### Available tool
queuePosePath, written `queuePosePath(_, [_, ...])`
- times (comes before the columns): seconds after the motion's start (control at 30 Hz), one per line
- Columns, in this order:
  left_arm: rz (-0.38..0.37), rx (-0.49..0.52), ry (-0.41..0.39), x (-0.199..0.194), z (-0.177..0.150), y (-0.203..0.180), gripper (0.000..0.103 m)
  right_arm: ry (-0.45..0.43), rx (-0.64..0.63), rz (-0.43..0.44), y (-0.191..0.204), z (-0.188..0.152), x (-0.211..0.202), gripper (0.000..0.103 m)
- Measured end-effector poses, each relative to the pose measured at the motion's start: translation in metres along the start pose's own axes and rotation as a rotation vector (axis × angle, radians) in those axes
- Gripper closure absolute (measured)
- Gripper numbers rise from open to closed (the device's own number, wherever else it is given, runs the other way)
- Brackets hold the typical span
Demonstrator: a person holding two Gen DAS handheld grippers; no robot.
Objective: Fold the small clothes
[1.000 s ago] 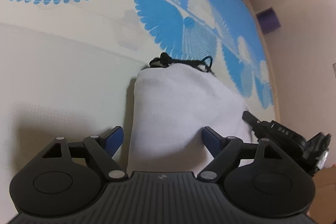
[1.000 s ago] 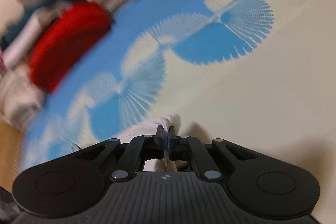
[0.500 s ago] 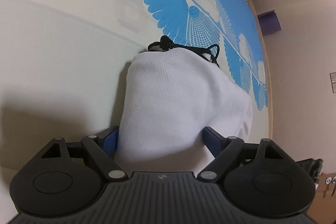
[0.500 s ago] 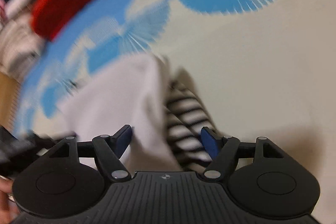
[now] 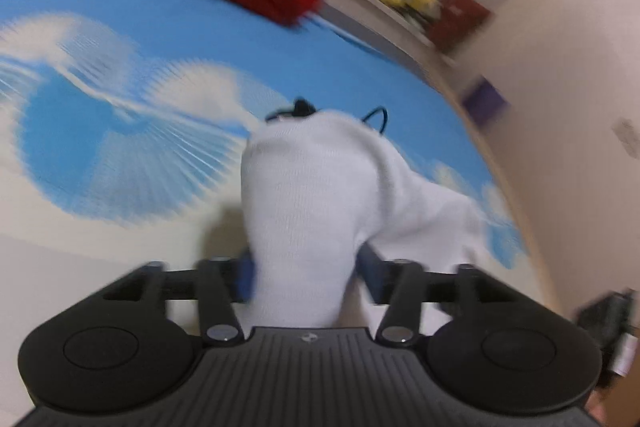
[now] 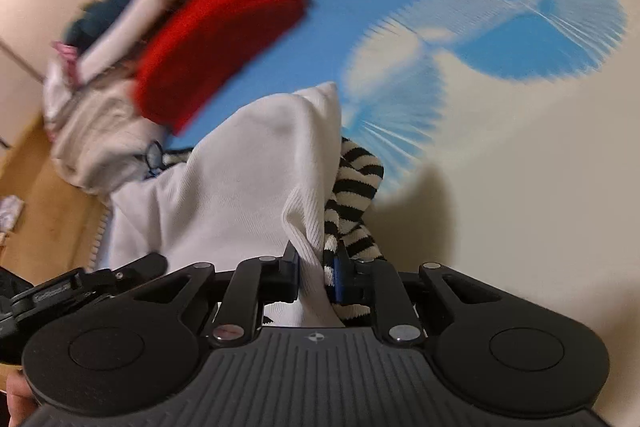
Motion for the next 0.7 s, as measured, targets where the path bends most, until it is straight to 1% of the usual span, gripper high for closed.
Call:
queuePosePath(0.03, [0.072, 0.014, -0.044, -0.009, 0.003, 0.010, 0.037, -0.012, -0.021, 0.008, 0.010, 0.000, 0.007, 0.087])
queuePosePath(0.07, [0.100, 0.037, -0.050, -0.015, 0.003, 0.015, 0.037, -0.012, -0.042, -0.005, 0.017, 0.001, 0.015, 0.087])
queuePosePath(0.1, [0.099, 0.050, -0.030, -0.016, 0.000, 0.017, 0.037, -0.003, -0.063, -0.026, 0.020, -0.001, 0.022, 0.088])
queuePosePath(0.13, [0.085, 0.059, 0.006, -0.016, -0.006, 0.019, 0.037, 0.011, -0.080, -0.056, 0.022, -0.004, 0.030, 0.088])
queuePosePath(0.2, [0.051, 0.095, 0.119, -0.006, -0.028, 0.020, 0.037, 0.030, -0.113, -0.155, 0.017, -0.009, 0.047, 0.088])
queuePosePath(0.23, [0.051, 0.126, 0.172, 0.002, -0.040, 0.021, 0.037, 0.034, -0.116, -0.190, 0.014, -0.011, 0.050, 0.088])
queuePosePath(0.27, [0.085, 0.176, 0.236, 0.013, -0.054, 0.023, 0.036, 0.032, -0.096, -0.206, 0.009, -0.010, 0.053, 0.087])
queuePosePath(0.3, [0.138, 0.238, 0.285, 0.024, -0.068, 0.028, 0.030, 0.027, -0.074, -0.212, 0.004, -0.009, 0.055, 0.085])
queuePosePath(0.33, [0.174, 0.276, 0.316, 0.030, -0.078, 0.032, 0.029, 0.023, -0.064, -0.220, 0.002, -0.009, 0.054, 0.083])
queuePosePath(0.37, [0.171, 0.275, 0.316, 0.029, -0.082, 0.033, 0.029, 0.020, -0.066, -0.228, 0.001, -0.008, 0.053, 0.083])
queuePosePath(0.43, [0.141, 0.222, 0.298, 0.017, -0.074, 0.034, 0.032, 0.015, -0.089, -0.242, 0.004, -0.013, 0.045, 0.078])
queuePosePath(0.47, [0.126, 0.203, 0.269, 0.007, -0.068, 0.032, 0.035, 0.008, -0.106, -0.248, 0.006, -0.014, 0.039, 0.077])
queuePosePath(0.5, [0.107, 0.200, 0.241, -0.001, -0.060, 0.027, 0.035, 0.016, -0.122, -0.239, 0.010, -0.016, 0.034, 0.074])
queuePosePath(0.53, [0.079, 0.207, 0.225, -0.007, -0.058, 0.024, 0.035, 0.041, -0.136, -0.216, 0.011, -0.019, 0.031, 0.070])
queuePosePath(0.57, [0.064, 0.218, 0.234, -0.008, -0.061, 0.023, 0.035, 0.080, -0.143, -0.184, 0.013, -0.025, 0.028, 0.068])
queuePosePath(0.6, [0.085, 0.236, 0.275, -0.002, -0.069, 0.026, 0.034, 0.132, -0.149, -0.153, 0.012, -0.033, 0.027, 0.068])
queuePosePath(0.63, [0.135, 0.256, 0.328, 0.008, -0.079, 0.034, 0.031, 0.179, -0.168, -0.146, 0.010, -0.041, 0.028, 0.068])
queuePosePath(0.67, [0.176, 0.273, 0.381, 0.018, -0.090, 0.042, 0.024, 0.218, -0.214, -0.187, 0.005, -0.049, 0.030, 0.067])
queuePosePath(0.7, [0.190, 0.285, 0.413, 0.022, -0.097, 0.045, 0.021, 0.251, -0.268, -0.259, -0.004, -0.056, 0.033, 0.068])
Point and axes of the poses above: each gripper's, at about its wrist camera, not at the fingertips, and x roughly the way its jaws point, y to its left, z to its top, the point moved 8 cm from there along x, roughly the way its jaws point, and after that the axes turned 5 degrees about y, right-handed, at the moved point
